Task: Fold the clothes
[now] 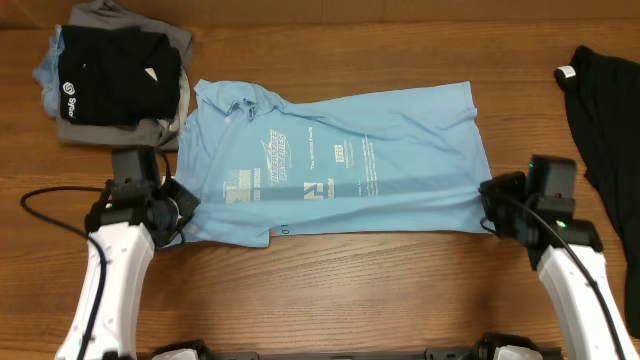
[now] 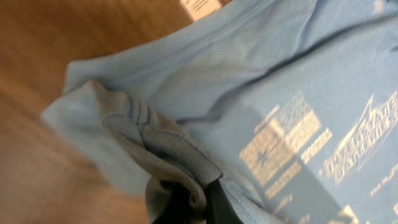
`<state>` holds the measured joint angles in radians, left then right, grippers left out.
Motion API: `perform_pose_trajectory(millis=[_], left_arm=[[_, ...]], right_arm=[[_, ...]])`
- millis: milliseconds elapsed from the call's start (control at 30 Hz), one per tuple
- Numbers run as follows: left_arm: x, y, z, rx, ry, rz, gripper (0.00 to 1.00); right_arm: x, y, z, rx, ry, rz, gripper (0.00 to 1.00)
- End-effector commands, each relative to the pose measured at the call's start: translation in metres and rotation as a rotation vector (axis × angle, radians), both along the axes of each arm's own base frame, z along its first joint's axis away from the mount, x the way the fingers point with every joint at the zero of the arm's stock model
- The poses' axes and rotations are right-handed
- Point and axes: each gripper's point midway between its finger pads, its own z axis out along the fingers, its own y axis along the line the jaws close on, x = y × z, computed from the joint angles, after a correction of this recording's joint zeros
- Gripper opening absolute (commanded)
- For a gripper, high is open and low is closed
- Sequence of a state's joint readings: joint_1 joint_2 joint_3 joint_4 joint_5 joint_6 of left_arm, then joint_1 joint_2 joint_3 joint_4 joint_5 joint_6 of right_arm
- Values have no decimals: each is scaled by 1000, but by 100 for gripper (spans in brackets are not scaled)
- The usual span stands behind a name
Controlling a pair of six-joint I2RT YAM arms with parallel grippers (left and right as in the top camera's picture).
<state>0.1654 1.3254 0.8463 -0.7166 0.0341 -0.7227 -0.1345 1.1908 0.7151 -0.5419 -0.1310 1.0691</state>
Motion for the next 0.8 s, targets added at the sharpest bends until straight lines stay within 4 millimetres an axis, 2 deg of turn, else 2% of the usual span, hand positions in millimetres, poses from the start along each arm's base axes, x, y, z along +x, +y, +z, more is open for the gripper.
perform_pose_trajectory(millis=[0,133,333,367,400,467,500,533,667,767], left_arm=[[19,7,-2,28,-32,-8,4],[30,9,-12,28,-36,-8,4],[44,12,-24,31,-48,-9,5],[46,12,-25,32,-53,-8,11],[49,12,-26,33,-58,-9,25],[53,13,-26,38,-72,-13,45],[55,13,-24,44,-84,-24,60],[58,14,-22,50,-95,-35,68],[60,14,-6,71,-84,-83,73],[55,13,12,72,-40,-106,75]], right_arm=[[23,3,0,-13,-38,21,4],[31,2,-18,-11,-7,20,4],[28,-3,-48,-29,85,3,6],[29,-3,-50,-36,85,14,15],[32,-3,-51,-49,74,35,30],[37,-3,-49,-75,50,75,66],[40,-4,-47,-94,33,99,84],[44,-3,-45,-114,14,131,100],[52,6,-31,-143,-44,267,100],[49,8,-20,-134,-34,281,100]])
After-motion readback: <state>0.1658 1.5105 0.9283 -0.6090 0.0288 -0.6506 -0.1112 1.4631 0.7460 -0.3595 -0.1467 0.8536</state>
